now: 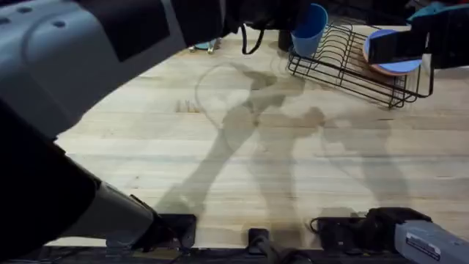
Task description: Pick up the cup on the table and put them onto the rack.
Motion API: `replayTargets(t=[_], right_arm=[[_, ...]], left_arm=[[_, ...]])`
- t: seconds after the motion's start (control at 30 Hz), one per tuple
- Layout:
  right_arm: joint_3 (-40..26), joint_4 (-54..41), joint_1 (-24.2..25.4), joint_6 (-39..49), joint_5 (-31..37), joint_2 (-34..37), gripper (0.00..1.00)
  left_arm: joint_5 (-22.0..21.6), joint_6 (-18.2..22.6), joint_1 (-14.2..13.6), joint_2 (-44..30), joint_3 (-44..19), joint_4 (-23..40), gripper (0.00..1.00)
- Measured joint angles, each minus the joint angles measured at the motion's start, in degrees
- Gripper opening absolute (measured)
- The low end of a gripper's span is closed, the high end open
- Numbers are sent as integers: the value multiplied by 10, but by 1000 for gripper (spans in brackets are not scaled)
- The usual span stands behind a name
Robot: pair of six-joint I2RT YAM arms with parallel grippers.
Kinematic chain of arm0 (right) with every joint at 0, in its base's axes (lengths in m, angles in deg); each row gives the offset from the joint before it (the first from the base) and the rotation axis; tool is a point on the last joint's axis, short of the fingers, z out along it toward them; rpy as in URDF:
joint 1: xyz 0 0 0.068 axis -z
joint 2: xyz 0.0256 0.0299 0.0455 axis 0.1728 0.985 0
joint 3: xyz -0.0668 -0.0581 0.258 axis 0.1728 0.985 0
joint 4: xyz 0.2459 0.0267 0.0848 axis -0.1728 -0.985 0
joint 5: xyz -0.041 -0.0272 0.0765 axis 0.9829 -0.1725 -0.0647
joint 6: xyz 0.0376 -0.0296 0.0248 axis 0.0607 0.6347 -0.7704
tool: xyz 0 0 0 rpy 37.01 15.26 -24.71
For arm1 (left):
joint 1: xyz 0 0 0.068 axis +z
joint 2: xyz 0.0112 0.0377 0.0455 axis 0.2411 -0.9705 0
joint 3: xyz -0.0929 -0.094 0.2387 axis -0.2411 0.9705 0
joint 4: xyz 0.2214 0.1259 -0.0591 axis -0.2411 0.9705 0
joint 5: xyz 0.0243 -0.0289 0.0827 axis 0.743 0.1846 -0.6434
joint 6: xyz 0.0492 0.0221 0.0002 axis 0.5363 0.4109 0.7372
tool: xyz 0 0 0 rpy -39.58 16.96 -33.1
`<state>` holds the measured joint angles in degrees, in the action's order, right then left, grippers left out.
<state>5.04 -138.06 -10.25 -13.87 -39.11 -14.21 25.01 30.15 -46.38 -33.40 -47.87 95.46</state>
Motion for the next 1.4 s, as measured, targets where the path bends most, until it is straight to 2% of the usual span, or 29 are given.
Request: replayTargets(t=[0.17, 0.2, 0.27, 0.3, 0.43, 0.8, 1.17, 1.4], right_arm=[[0, 0, 0, 0, 0, 0, 997], [0, 0, 0, 0, 0, 0, 997], [0, 0, 0, 0, 0, 0, 997], [0, 0, 0, 0, 0, 0, 997], [0, 0, 0, 0, 0, 0, 997], [0, 0, 0, 0, 0, 0, 997], [0, -2, 0, 0, 0, 0, 997], [0, -2, 0, 0, 0, 0, 997]], left_arm=[[-11, 0, -1, -9, -31, 24, 42], [-17, 0, 0, -29, -89, 54, 42], [-18, 0, 1, -46, -127, 67, 42], [-17, 1, 0, -78, -180, 81, 41], [-17, 1, 0, -115, -219, 82, 41], [-17, 0, 0, -186, -224, 56, 41], [-17, 0, 1, -220, -224, 37, 41], [-32, 1, 0, -241, -224, 65, 41]])
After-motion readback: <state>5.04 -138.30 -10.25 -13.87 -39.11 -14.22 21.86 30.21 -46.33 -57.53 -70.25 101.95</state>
